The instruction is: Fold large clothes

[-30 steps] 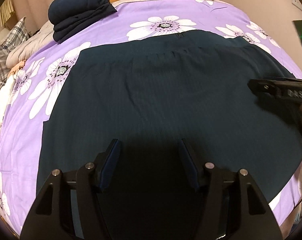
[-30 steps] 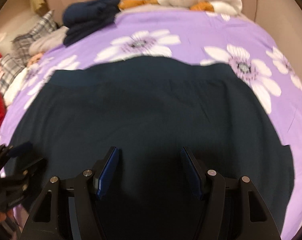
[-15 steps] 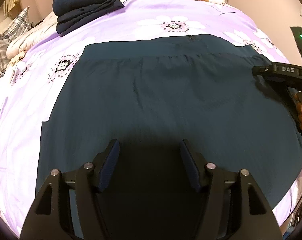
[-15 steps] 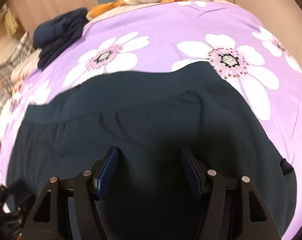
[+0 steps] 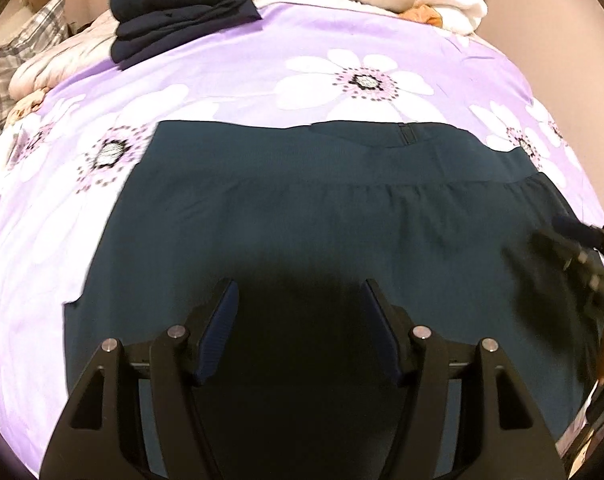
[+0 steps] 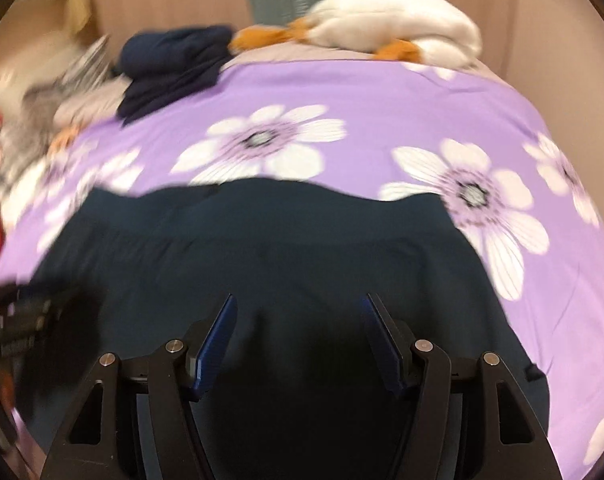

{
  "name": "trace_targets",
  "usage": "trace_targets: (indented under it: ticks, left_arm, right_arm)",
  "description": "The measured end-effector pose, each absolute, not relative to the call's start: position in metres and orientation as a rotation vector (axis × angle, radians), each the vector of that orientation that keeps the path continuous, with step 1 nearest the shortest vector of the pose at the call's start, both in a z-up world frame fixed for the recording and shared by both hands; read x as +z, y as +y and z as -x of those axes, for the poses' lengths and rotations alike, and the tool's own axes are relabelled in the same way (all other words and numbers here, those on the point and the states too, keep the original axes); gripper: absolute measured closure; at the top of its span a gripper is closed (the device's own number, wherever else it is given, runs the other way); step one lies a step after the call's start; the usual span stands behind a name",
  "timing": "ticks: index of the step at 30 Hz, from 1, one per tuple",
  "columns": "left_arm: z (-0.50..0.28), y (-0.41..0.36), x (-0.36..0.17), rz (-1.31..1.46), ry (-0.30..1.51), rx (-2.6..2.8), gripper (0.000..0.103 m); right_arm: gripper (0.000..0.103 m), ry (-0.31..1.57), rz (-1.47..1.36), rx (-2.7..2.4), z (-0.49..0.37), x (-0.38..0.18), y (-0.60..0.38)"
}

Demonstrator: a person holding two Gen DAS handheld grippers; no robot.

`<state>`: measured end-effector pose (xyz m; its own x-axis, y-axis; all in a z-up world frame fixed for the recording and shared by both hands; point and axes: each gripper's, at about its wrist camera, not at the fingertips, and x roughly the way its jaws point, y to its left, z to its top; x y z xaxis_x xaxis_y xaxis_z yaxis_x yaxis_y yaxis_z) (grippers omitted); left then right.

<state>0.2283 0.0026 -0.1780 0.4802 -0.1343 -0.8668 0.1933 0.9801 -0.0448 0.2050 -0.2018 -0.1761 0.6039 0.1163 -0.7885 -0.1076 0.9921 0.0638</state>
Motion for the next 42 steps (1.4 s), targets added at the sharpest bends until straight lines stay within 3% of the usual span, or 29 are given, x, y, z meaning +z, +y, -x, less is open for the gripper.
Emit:
trace_targets:
  ticks: [9,26,42]
  left_arm:
    - [-0.235,0.005,-0.197,-0.166,1.075,-0.145,0.039]
    - [-0.169,0.065,-0.17,-0.138,1.026,-0.074,0.039]
    - [-0.109,0.028,-0.171,-0.091,0.979,-0.165,0.038]
  right_arm:
    - [0.039,1.053,0.038,0.107,-0.228,-0.207,-0.199]
    - [0.039,0.988,-0.059,-0.127,-0.177,-0.175,-0.283]
    - [0.039,0.875,0.047,0.15,-0.099,-0.171,-0.195]
